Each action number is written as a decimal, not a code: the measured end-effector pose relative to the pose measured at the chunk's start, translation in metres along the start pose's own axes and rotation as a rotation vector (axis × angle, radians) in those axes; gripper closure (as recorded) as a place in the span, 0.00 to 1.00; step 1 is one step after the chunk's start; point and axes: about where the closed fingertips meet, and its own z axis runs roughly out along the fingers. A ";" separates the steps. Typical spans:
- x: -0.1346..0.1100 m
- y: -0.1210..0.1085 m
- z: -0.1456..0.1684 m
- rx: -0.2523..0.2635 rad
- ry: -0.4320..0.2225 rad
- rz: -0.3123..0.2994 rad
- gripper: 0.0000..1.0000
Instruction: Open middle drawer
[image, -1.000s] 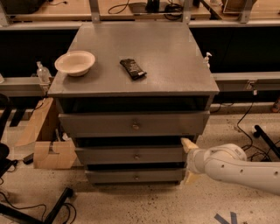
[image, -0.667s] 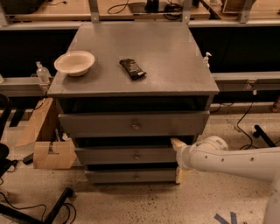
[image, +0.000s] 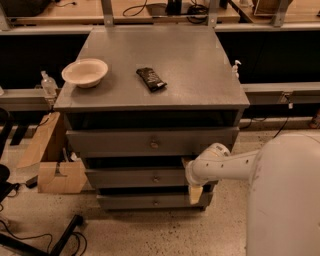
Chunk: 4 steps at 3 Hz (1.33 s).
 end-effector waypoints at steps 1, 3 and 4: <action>0.001 -0.005 0.021 -0.031 0.026 0.010 0.25; 0.010 -0.003 0.041 -0.065 0.044 0.050 0.79; 0.010 -0.004 0.038 -0.065 0.044 0.050 1.00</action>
Offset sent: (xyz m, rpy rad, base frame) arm 0.0291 -0.0088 -0.0671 -0.0441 0.1060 -0.1008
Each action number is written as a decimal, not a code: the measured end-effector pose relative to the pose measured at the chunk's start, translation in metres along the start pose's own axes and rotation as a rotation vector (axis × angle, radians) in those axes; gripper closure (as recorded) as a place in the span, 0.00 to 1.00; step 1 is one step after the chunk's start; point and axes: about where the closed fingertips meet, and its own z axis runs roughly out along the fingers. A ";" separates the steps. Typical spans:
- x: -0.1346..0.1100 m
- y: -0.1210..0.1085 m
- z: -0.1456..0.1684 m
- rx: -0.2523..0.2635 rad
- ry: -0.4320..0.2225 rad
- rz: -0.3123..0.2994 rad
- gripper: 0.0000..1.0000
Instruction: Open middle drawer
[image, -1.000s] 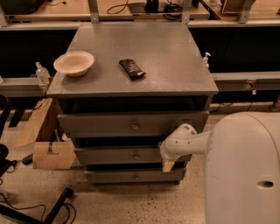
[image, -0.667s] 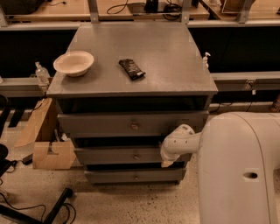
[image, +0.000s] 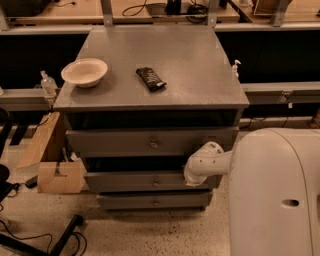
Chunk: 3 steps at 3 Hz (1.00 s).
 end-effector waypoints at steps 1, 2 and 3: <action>0.000 0.003 -0.002 -0.001 -0.001 0.004 1.00; 0.001 0.016 -0.007 -0.003 -0.006 0.021 1.00; 0.000 0.017 -0.008 -0.003 -0.007 0.022 1.00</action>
Offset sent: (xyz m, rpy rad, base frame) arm -0.3543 -0.0391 0.0334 0.2152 0.0963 -0.3449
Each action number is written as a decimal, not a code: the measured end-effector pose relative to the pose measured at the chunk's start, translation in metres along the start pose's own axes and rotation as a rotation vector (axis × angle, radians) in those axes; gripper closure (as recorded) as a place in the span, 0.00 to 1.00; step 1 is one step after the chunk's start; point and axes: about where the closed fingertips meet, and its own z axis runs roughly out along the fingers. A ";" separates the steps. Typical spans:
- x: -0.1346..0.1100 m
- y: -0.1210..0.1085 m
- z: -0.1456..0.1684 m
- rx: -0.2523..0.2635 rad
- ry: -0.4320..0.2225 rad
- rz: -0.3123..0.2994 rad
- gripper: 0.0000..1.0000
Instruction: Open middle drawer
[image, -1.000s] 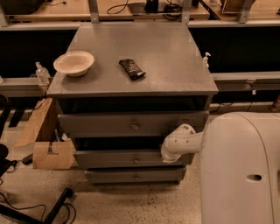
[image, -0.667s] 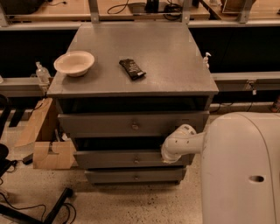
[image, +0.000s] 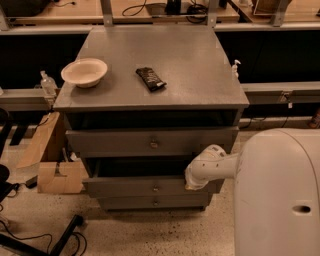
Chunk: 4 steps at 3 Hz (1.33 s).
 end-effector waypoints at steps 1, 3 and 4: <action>-0.001 0.021 -0.011 -0.001 -0.014 0.015 1.00; -0.001 0.047 -0.022 -0.005 -0.026 0.034 1.00; -0.001 0.047 -0.026 -0.005 -0.026 0.035 1.00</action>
Offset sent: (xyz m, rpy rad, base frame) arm -0.4553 -0.0105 0.0503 0.2713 0.0472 -0.2231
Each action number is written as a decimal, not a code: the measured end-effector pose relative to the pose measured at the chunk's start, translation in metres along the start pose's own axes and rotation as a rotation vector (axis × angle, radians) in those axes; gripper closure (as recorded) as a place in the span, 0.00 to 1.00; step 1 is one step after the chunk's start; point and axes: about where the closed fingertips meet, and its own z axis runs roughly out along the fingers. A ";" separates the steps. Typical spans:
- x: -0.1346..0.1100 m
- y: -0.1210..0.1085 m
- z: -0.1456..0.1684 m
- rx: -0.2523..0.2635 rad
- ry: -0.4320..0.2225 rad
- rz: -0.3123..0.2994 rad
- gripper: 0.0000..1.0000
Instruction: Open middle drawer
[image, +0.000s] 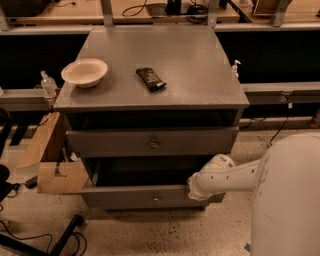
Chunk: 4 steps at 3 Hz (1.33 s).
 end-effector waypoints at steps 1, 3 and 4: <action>0.000 0.000 0.000 0.000 0.000 0.000 1.00; 0.002 0.031 -0.017 -0.016 -0.012 0.027 1.00; 0.002 0.030 -0.018 -0.016 -0.012 0.027 1.00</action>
Offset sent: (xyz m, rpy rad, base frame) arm -0.4884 -0.0462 -0.0054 0.2178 0.2375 -0.2694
